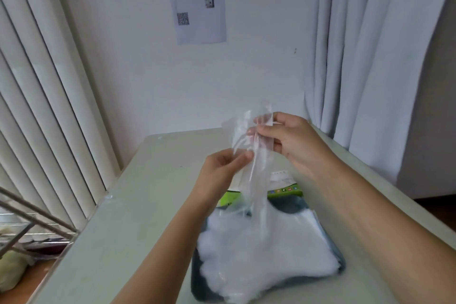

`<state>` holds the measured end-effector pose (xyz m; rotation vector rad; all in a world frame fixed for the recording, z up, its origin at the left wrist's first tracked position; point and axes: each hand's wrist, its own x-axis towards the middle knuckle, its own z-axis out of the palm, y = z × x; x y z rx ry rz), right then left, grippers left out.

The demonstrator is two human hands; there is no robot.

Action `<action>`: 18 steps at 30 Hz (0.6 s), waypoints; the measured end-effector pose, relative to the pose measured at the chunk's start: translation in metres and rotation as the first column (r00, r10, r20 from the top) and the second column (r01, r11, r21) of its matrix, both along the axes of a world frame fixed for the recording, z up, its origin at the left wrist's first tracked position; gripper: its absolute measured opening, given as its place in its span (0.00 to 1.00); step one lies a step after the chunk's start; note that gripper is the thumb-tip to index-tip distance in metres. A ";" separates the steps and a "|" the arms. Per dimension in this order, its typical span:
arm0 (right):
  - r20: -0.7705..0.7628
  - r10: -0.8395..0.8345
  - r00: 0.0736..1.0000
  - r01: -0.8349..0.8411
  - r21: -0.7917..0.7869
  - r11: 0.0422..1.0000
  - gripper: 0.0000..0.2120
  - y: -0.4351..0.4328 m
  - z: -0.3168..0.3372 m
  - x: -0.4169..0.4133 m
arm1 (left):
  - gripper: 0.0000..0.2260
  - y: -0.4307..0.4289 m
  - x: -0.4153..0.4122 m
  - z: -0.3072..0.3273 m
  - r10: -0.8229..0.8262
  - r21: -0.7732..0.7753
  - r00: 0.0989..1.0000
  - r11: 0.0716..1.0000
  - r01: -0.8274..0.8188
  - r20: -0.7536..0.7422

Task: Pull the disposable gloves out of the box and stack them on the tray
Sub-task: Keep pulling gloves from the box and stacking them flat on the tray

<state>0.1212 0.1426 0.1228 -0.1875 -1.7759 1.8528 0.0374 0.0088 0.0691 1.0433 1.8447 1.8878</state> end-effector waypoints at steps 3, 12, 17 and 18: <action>0.006 0.077 0.997 -0.077 -0.003 0.997 0.14 0.002 -0.002 0.023 | 0.07 -0.006 0.012 0.012 0.051 0.044 0.999 0.998 -0.051 0.017; 0.466 0.294 0.835 -0.427 0.210 0.879 0.40 0.029 -0.004 0.070 | 0.06 -0.036 0.031 0.044 -0.013 -0.310 0.818 0.929 -0.202 -0.575; 0.468 0.082 0.880 -0.327 0.470 0.820 0.28 0.004 0.009 0.061 | 0.04 -0.044 0.036 0.059 -0.080 -0.328 0.701 0.917 -0.227 -0.709; 0.436 0.054 0.899 -0.288 0.492 0.822 0.23 0.002 0.007 0.058 | 0.04 -0.045 0.037 0.061 -0.092 -0.331 0.688 0.917 -0.224 -0.720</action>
